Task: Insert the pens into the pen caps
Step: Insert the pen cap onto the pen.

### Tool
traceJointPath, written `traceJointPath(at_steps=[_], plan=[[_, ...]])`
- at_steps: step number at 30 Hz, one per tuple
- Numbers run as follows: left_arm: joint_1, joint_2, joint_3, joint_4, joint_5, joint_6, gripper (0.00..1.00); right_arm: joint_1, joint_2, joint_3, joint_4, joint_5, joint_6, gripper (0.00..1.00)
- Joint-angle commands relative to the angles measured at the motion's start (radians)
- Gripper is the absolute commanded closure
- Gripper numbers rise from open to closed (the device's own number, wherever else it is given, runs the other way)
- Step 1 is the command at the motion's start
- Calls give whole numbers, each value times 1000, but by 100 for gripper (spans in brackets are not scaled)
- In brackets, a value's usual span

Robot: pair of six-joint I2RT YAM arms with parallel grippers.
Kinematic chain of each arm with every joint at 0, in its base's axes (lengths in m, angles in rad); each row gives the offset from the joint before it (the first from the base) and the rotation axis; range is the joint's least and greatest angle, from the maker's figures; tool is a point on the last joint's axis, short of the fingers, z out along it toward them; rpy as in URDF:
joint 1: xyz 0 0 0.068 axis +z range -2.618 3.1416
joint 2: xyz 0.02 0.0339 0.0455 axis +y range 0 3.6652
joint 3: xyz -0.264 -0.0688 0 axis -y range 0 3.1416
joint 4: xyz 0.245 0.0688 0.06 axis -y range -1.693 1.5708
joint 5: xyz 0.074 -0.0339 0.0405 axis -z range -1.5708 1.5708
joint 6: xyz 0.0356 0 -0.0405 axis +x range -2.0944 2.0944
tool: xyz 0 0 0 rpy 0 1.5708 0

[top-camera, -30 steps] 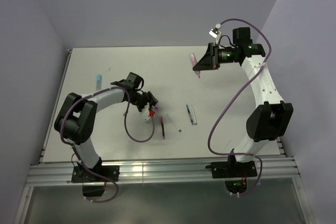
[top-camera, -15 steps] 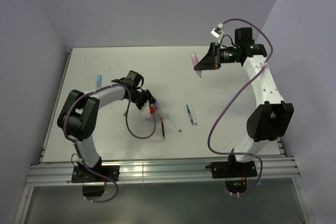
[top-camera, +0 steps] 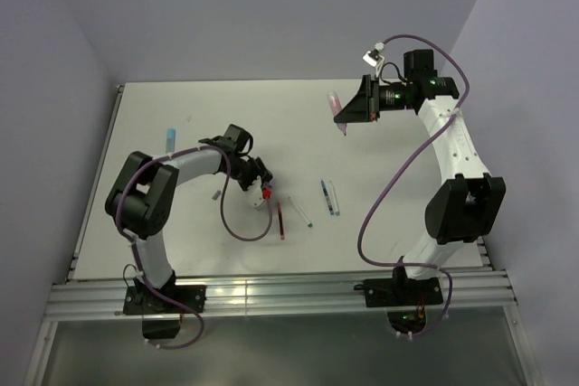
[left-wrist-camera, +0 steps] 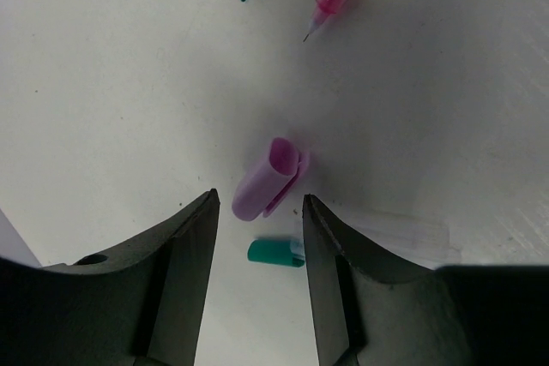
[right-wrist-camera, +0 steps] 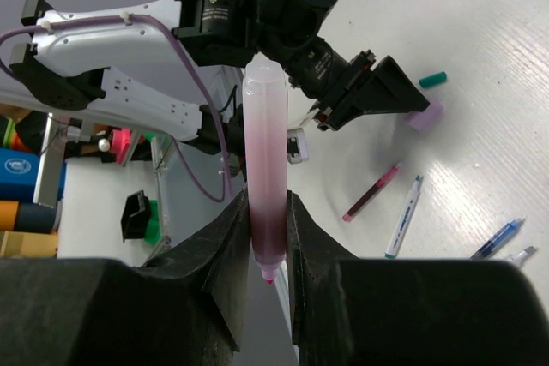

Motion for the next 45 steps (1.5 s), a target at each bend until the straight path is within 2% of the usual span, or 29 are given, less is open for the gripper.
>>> traceJointPath(at_steps=[1,14,19,28,31,32,35,36,40,41,43,44,45], plan=[[-10,12,29,8,-6,602,50,-29,-44,-8,7,-45,-9,100],[-23,47,33,58,-30,609,52,-46,-39,-14,-3,-48,-23,100],[-37,51,27,69,-43,611,56,-52,-37,-11,-14,-48,-32,100],[-59,54,13,40,-92,612,72,-65,-36,-16,-28,-51,-47,100],[-62,62,17,32,-107,614,82,-65,-45,-17,-34,-35,-61,100],[-62,62,17,41,-108,611,89,-65,-48,-16,-36,-28,-66,100],[-62,56,26,51,-92,600,100,-66,-50,-8,-34,-11,-64,100],[-62,48,44,45,-84,589,100,-65,-53,1,-34,-3,-61,100],[-65,-51,105,-12,34,421,100,-65,-53,53,-30,26,-48,100],[-68,-73,130,-31,74,279,100,-63,-51,68,-28,34,-38,100],[-83,-116,240,-90,118,99,100,-65,-41,123,-26,57,-28,100],[-88,-123,342,-115,146,-103,100,-63,-34,146,-26,67,-14,100],[-92,-120,399,-200,158,-184,100,-63,-19,194,-25,78,-5,100]])
